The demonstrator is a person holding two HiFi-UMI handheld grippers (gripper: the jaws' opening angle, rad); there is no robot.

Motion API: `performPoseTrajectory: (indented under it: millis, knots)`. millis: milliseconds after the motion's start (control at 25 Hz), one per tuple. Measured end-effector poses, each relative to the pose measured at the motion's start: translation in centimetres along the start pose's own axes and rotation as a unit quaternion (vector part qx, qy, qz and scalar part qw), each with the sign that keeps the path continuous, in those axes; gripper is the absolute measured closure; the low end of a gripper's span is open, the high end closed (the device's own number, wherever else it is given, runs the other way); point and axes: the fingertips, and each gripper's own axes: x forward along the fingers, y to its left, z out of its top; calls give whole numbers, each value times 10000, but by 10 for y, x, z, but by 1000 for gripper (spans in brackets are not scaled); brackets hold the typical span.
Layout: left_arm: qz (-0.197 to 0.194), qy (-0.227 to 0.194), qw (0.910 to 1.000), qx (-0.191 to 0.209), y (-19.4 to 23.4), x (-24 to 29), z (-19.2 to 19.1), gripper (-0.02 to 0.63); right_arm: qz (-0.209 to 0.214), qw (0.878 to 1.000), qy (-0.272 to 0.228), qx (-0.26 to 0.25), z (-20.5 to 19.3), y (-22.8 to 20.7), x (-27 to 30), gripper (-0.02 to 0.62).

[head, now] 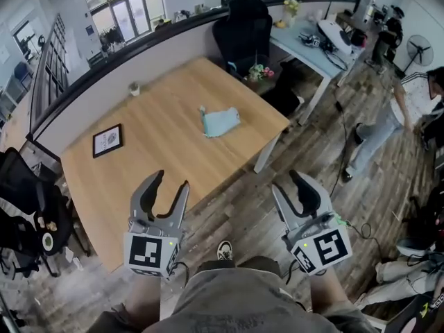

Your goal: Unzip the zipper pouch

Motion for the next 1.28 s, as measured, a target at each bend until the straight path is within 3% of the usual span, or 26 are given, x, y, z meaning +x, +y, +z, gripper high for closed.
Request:
performPoseTrajectory:
  millis: [280, 760, 1280]
  knots:
    - [122, -95, 9998, -156, 39, 41, 2, 419, 145, 9998, 121, -53, -6, -19, 56, 424]
    - [894, 11, 9959, -143, 77, 118, -8, 408, 610, 9979, 61, -198, -23, -89, 149, 424]
    - [2070, 425, 9771, -251, 94, 225, -1, 408, 1835, 9828, 120, -194, -22, -194, 263, 423]
